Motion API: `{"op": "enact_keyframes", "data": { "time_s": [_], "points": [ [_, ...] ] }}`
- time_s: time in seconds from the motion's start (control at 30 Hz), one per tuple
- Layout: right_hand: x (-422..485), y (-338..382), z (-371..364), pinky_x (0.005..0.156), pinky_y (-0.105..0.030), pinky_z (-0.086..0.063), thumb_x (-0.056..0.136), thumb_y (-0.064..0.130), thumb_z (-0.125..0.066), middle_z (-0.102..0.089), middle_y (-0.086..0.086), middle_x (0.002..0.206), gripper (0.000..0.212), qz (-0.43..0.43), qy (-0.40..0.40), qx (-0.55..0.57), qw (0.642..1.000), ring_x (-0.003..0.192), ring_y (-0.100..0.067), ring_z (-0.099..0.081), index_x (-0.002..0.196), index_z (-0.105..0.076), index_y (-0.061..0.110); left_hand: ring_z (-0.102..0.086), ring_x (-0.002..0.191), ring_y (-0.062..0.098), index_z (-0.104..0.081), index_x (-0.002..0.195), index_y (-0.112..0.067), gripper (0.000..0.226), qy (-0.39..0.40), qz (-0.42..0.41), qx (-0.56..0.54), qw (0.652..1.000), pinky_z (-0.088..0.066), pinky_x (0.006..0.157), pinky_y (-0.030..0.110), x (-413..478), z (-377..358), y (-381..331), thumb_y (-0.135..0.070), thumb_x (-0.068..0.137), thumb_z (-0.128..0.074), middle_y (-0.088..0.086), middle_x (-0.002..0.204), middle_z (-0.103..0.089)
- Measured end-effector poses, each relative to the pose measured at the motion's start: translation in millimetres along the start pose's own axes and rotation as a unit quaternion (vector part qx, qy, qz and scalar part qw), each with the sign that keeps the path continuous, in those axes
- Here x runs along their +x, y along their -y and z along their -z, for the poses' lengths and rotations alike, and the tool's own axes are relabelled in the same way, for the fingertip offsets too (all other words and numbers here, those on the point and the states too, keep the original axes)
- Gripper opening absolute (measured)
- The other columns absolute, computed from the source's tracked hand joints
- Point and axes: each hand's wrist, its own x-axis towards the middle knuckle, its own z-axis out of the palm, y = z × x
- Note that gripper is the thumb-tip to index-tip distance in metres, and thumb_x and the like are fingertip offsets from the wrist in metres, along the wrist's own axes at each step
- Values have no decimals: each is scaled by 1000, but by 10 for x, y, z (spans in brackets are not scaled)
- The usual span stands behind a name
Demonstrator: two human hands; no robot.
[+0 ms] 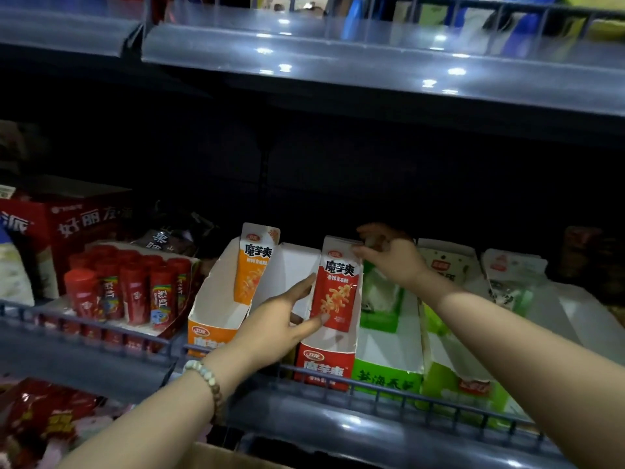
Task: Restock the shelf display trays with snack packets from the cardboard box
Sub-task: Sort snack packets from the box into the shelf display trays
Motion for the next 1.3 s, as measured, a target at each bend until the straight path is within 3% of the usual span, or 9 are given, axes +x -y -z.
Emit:
{"op": "enact_keyframes", "data": {
  "time_s": [0.17,0.37,0.6,0.7,0.77,0.9,1.1,1.2,1.3],
  "points": [
    [-488,211,324,94,-20,-33,89,42,-57,-51,14,122,45,-10,50,4,999,116,-4,-44,128,-54,20,-45,129,15,-25,147,-30,69,-27,12,73,997,-42,102,32,-141,80,-220,-55,88,-51,-3,146,-42],
    [-1514,395,521,108,-23,-22,91,46,-51,-37,7,148,55,-6,111,-40,993,135,-9,-33,140,-42,23,-31,137,11,-32,145,-26,60,-32,-41,110,993,-26,110,25,-836,-81,-447,-50,92,-47,-8,149,-36],
    [-2772,217,294,113,-24,-24,91,38,-57,-37,5,148,48,-80,156,1,985,138,-10,-31,135,-47,23,-30,138,13,-34,145,-22,65,64,-29,181,981,-23,113,25,-1748,-583,-156,-57,91,-44,-2,150,-36],
    [-3261,47,137,106,-11,-18,91,34,-58,-36,3,149,48,-109,181,-8,977,137,-10,-31,136,-47,21,-34,136,14,-35,145,-23,77,103,-20,199,974,-24,112,25,-2059,-761,11,-68,83,-28,-2,148,-39],
    [-3530,-100,16,107,-12,-17,91,35,-58,-34,1,150,50,-130,209,-21,969,138,-11,-30,137,-46,20,-31,138,14,-32,146,-24,72,134,-4,200,971,-26,113,28,-2216,-903,158,-65,87,-31,-3,149,-37],
    [-3943,-447,-259,114,-33,-28,89,45,-56,-31,2,151,57,-235,262,7,936,138,-16,-32,140,-41,22,-22,142,15,-22,150,-23,66,218,64,188,955,-26,114,33,-2428,-1200,454,-56,94,-35,-3,155,-26],
    [-4114,-715,-710,106,-33,-36,88,51,-54,-37,-8,147,71,-417,299,106,852,130,-24,-43,144,-33,11,-8,146,20,-9,152,-25,78,383,176,154,893,-13,119,37,-2487,-1470,754,-66,90,-30,-1,159,-9],
    [-4073,-779,-898,85,-29,-42,87,56,-52,-43,-10,143,73,-443,330,111,826,105,-20,-53,142,-37,10,-17,145,20,-15,151,-26,86,439,149,152,873,-17,118,37,-2429,-1508,783,-72,81,-35,-1,158,-16],
    [-4039,-858,-1027,77,-34,-50,83,56,-58,-61,-5,119,59,-461,338,149,807,91,-18,-59,125,-55,14,-34,137,20,-32,145,-28,82,471,128,142,861,-30,113,36,-2396,-1579,888,-72,77,-49,-2,151,-33]
  ]
}}
